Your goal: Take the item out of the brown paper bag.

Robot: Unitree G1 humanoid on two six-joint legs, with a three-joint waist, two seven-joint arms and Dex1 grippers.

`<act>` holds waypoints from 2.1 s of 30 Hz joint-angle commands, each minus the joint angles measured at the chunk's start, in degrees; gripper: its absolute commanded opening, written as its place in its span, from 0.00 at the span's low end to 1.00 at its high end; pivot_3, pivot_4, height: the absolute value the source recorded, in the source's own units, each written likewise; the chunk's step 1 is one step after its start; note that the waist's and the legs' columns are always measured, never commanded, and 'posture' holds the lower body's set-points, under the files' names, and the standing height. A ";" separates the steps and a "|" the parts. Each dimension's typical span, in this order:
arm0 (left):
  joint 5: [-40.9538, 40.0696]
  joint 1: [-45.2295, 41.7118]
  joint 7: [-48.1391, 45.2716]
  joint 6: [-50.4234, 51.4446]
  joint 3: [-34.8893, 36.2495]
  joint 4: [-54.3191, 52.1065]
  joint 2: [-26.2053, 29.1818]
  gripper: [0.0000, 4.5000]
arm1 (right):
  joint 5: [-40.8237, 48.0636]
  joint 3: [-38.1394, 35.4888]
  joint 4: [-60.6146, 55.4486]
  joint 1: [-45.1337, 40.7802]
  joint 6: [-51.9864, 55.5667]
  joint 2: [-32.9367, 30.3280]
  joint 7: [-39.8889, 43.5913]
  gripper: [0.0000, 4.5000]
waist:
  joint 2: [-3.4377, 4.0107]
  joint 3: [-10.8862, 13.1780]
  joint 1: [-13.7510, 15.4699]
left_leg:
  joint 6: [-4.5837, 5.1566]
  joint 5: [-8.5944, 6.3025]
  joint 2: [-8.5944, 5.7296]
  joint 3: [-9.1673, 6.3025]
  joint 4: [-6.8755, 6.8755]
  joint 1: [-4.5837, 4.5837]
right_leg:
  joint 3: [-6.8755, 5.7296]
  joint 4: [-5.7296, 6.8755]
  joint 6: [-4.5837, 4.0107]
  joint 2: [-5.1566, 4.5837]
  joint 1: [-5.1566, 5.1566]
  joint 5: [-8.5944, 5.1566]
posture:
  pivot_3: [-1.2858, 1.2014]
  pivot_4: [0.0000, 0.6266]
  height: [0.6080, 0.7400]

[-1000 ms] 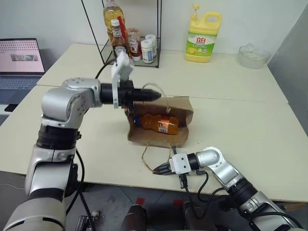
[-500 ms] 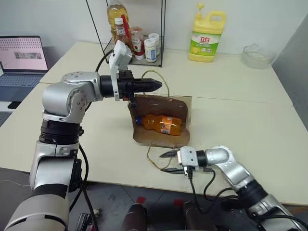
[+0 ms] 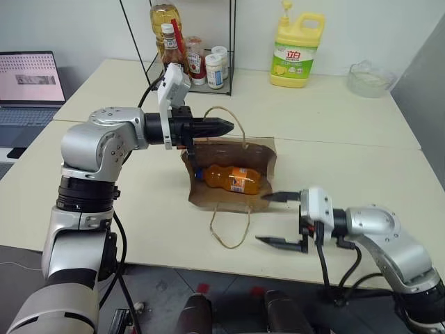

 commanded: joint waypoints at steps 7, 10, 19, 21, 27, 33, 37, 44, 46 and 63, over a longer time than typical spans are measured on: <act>0.43 -1.36 -0.84 -1.21 0.10 -0.67 0.33 0.00 | 6.05 6.43 6.36 -10.97 8.97 16.49 -7.76 0.30 | 0.02 0.01 0.46 | -0.18 0.10 -0.02 -0.03 -0.04 -0.10 | -0.07 -0.05 -0.01 -0.04 -0.09 -0.01 | 0.52 0.24 1.00; 0.59 -1.70 -0.89 -1.22 0.02 -0.64 0.42 0.00 | 4.99 8.30 11.26 -12.38 7.66 20.02 -7.98 0.05 | 0.03 0.02 0.29 | -0.18 0.10 -0.03 -0.03 -0.04 -0.10 | -0.08 -0.06 -0.01 -0.05 -0.09 -0.01 | 0.52 0.24 1.00; 0.45 -1.29 -0.75 -0.84 0.24 -1.62 0.78 0.00 | -12.34 10.25 31.11 -17.93 -11.49 24.08 -12.69 0.01 | 0.03 0.02 0.10 | -0.27 0.15 -0.01 0.05 -0.03 -0.12 | -0.03 0.40 -0.01 -0.03 -0.43 -0.01 | 0.52 0.24 1.00; 0.47 -1.24 -0.78 -0.95 0.28 -1.52 0.81 0.00 | -17.30 11.49 32.38 -18.74 -14.65 22.54 -13.97 0.01 | 0.03 0.02 0.09 | -0.29 0.16 -0.01 0.11 -0.02 -0.18 | 0.02 0.52 -0.02 -0.03 -0.60 -0.01 | 0.52 0.24 1.00; 0.70 -1.05 -0.74 -1.67 0.08 -1.13 0.29 0.00 | -28.82 16.63 31.45 -19.15 -18.88 16.61 -13.33 0.10 | 0.03 0.02 -0.32 | -0.31 0.19 -0.01 0.13 -0.02 -0.19 | 0.07 0.70 -0.03 -0.01 -0.76 -0.02 | 0.52 0.24 1.00; 0.85 -1.01 -0.65 -2.17 0.12 -0.89 -0.20 0.00 | -33.33 17.35 32.60 -21.03 -19.39 14.92 -12.75 0.53 | 0.03 0.02 -0.53 | -0.37 0.22 -0.01 0.14 -0.02 -0.19 | 0.09 0.71 -0.03 -0.01 -0.74 -0.02 | 0.52 0.24 1.00; 0.71 -0.42 -0.52 -2.18 0.21 -1.74 -0.22 0.00 | -38.57 18.18 36.93 -23.53 -22.11 14.36 -14.78 0.86 | 0.03 0.02 -0.75 | -0.40 0.23 -0.01 0.14 -0.01 -0.19 | 0.09 0.72 -0.04 -0.01 -0.75 -0.02 | 0.52 0.24 1.00; 0.26 0.81 -0.26 -1.49 0.67 -3.59 0.30 0.00 | -46.21 20.70 41.44 -26.17 -21.84 13.48 -15.01 1.00 | 0.03 0.02 -1.07 | -0.42 0.26 -0.01 0.14 0.00 -0.19 | 0.10 0.73 -0.04 -0.02 -0.74 -0.02 | 0.52 0.24 1.00; 0.26 1.00 -0.21 -1.46 0.75 -3.83 0.39 0.00 | -48.47 22.89 42.23 -26.77 -20.90 12.54 -12.39 1.00 | 0.02 0.01 -1.10 | -0.52 0.31 -0.01 0.14 0.00 -0.18 | 0.11 0.74 -0.03 -0.02 -0.72 -0.01 | 0.52 0.24 1.00; 1.61 1.65 1.83 -3.32 0.25 -3.21 -0.65 0.00 | -51.71 22.22 39.92 -26.64 -27.07 8.41 -12.49 0.72 | 0.00 0.00 -0.96 | -0.54 0.32 -0.04 0.09 0.02 -0.16 | 0.08 0.73 -0.03 -0.05 -0.62 -0.01 | 0.52 0.24 1.00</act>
